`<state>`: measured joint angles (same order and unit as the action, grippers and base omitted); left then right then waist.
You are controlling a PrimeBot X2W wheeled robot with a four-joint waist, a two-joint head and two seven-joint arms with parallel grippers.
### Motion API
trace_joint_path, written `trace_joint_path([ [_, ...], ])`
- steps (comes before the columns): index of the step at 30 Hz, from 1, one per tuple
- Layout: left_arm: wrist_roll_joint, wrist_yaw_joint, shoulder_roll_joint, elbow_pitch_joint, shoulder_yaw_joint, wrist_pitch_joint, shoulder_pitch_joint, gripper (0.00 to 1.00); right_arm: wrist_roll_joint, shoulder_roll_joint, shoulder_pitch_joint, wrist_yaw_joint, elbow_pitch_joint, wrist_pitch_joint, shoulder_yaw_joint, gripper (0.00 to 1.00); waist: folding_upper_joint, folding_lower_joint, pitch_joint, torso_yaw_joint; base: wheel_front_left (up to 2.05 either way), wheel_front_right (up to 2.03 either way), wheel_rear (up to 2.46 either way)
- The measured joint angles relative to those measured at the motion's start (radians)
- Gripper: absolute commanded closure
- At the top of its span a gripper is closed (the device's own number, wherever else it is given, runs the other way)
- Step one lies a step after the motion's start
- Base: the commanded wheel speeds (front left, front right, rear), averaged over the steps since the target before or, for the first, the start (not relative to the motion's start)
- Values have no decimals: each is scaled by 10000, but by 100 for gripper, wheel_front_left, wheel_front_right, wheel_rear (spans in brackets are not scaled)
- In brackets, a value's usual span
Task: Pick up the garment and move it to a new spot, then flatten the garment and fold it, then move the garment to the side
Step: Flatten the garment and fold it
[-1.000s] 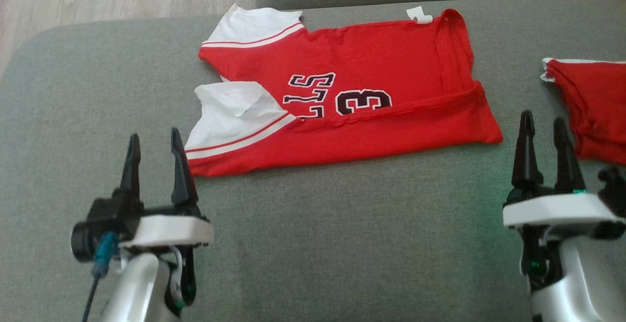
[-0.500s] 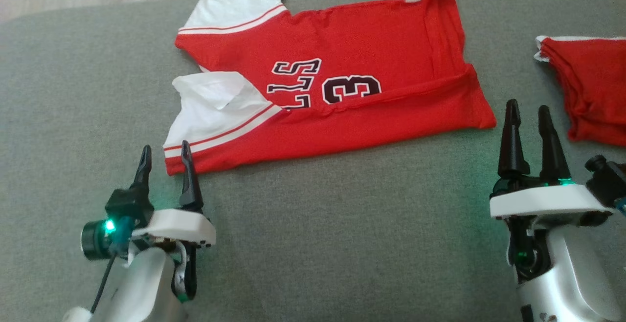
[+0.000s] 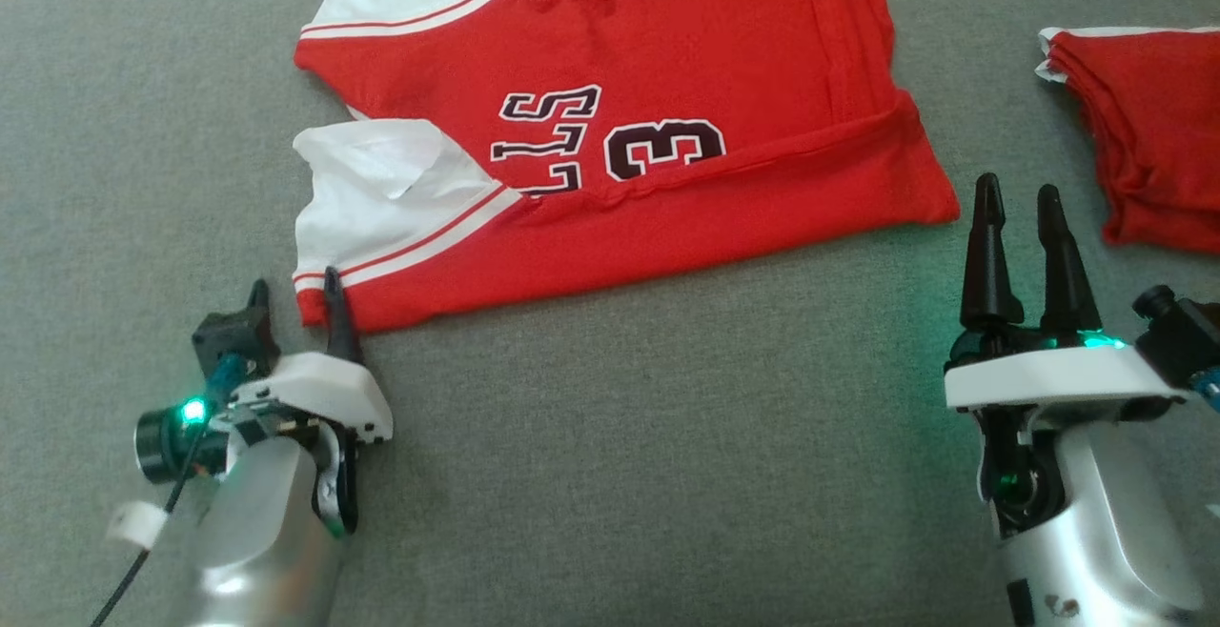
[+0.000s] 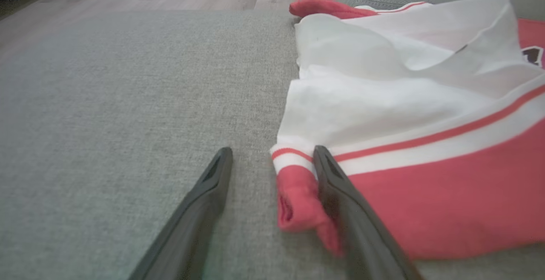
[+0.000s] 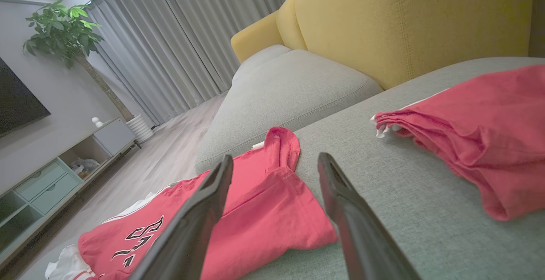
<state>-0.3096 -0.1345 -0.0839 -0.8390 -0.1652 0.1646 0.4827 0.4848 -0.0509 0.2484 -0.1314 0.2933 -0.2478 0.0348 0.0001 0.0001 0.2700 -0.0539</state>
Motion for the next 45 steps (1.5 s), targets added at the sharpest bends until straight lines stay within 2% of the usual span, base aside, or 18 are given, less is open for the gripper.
trace_joint_path([
  [3, 12, 207, 0, -205, -138, -169, 229, 0, 12, -2, 57, 0, 2, 0, -21, 0, 0, 0, 20, -22, 0, 0, 0],
  [4, 13, 221, 2, -245, -205, -247, 261, 3, 12, -2, 69, 0, 2, 0, -23, 0, 0, 0, 1, -18, 0, 0, 0],
  [5, 13, 313, -2, -286, -278, -328, 277, 54, 12, -2, 70, 0, 8, 0, -40, 0, 0, -1, -24, -5, 0, 0, 0],
  [6, 15, 399, 4, -314, -351, -391, 299, 91, 12, -2, 69, 0, 19, -2, -65, 0, 0, -1, -53, 10, 0, 0, 0],
  [7, 31, 464, 19, -343, -439, -414, 314, 100, 12, -2, 70, 0, 50, -2, -79, 0, 0, 0, -91, 29, 0, 0, 0],
  [12, 27, 525, 125, -435, -681, -385, 285, 100, 10, -2, 69, 0, 242, -4, -67, 0, 0, 0, -337, 166, 0, 0, 0],
  [18, 27, 522, 176, 73, -696, 537, -111, 100, -249, -2, 117, 0, 823, 209, -75, 0, 0, 0, -609, 358, 0, 0, 0],
  [28, 713, 420, 153, 3919, -598, 849, -188, 100, -1419, 0, 1736, 0, 3498, 1758, -1448, 0, 0, 0, -552, 749, 0, 0, 0],
  [31, 909, 420, 161, 4665, -593, 878, -414, 100, -2146, -4, 2310, 0, 4351, 2092, -1860, 0, 0, 0, -416, 842, 0, 0, 0],
  [34, 999, 485, 173, 4849, -625, 878, -617, 100, -2594, -13, 2795, 0, 5162, 2487, -2136, 0, 0, 0, -291, 966, 0, 0, 0],
  [42, 1145, 568, 228, 4426, -750, 878, -697, 100, -2660, -115, 3900, 0, 6397, 2987, -1741, 0, 0, 0, -104, 1150, 0, 0, 0],
  [43, 1145, 568, 240, 4383, -748, 878, -697, 100, -2813, -117, 3974, 0, 6518, 3010, -1724, 7, 0, 0, -115, 1155, 0, 0, 0],
  [44, 1156, 568, 249, 4355, -748, 878, -696, 100, -3009, -127, 4009, 0, 6606, 3010, -1726, 72, 0, -1, -129, 1156, 0, 0, 0],
  [45, 1158, 568, 253, 4318, -748, 878, -696, 100, -3214, -140, 4016, 0, 6688, 3010, -1730, 100, 0, -1, -152, 1156, 0, 0, 0],
])
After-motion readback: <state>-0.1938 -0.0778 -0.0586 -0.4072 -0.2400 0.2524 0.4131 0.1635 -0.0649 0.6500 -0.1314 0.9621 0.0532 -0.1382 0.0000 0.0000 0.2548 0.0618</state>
